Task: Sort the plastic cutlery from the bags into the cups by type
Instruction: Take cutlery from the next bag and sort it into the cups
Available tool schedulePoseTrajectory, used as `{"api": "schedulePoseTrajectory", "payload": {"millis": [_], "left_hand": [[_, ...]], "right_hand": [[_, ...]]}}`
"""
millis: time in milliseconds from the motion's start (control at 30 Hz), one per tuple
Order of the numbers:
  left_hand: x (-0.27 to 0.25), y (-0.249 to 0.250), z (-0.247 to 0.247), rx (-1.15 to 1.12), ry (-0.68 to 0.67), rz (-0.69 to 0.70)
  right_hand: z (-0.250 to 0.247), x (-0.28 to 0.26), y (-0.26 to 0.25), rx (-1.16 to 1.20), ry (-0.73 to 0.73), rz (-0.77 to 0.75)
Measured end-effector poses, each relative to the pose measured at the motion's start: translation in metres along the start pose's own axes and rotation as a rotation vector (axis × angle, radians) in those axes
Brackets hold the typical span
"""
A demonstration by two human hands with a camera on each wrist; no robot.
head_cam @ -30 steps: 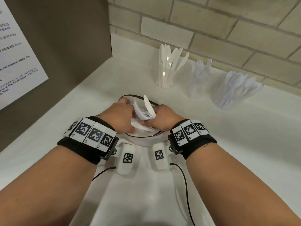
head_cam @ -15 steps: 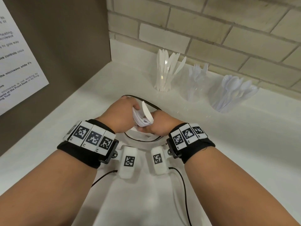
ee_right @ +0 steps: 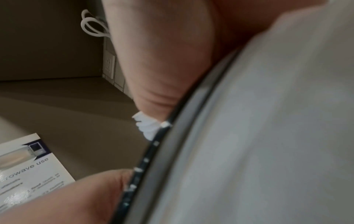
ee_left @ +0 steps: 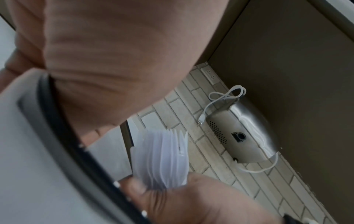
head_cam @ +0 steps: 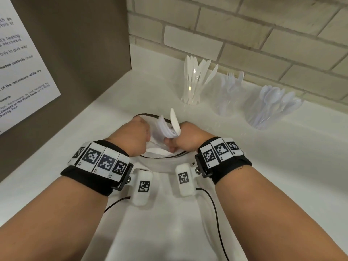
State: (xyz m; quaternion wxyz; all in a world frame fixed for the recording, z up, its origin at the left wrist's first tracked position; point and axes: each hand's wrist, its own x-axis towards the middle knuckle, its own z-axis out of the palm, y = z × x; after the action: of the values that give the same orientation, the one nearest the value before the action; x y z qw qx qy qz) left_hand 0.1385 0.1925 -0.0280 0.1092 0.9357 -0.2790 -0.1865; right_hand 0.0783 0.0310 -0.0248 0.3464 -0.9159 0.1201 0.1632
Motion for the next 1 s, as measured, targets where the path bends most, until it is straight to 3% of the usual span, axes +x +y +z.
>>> {"api": "schedulePoseTrajectory", "payload": {"millis": [233, 400, 733, 867, 933, 1000], "left_hand": [[-0.001, -0.001, 0.009, 0.081, -0.043, 0.025], [-0.001, -0.002, 0.011, 0.004, -0.049, 0.014], [0.007, 0.006, -0.008, -0.25, 0.093, -0.007], [0.008, 0.001, -0.006, -0.242, 0.086, -0.059], [0.004, 0.004, -0.011, -0.121, 0.072, -0.12], [0.0, 0.013, -0.017, -0.018, 0.144, -0.147]], "right_hand": [[0.015, 0.007, -0.001, -0.07, 0.002, -0.017], [0.013, 0.003, -0.002, -0.056, -0.028, -0.038], [0.002, -0.003, 0.0, 0.047, 0.11, -0.112], [-0.008, -0.007, 0.005, 0.316, 0.239, -0.093], [-0.016, -0.012, 0.006, 0.501, 0.265, -0.127], [-0.024, -0.019, 0.002, 0.659, 0.304, -0.178]]}}
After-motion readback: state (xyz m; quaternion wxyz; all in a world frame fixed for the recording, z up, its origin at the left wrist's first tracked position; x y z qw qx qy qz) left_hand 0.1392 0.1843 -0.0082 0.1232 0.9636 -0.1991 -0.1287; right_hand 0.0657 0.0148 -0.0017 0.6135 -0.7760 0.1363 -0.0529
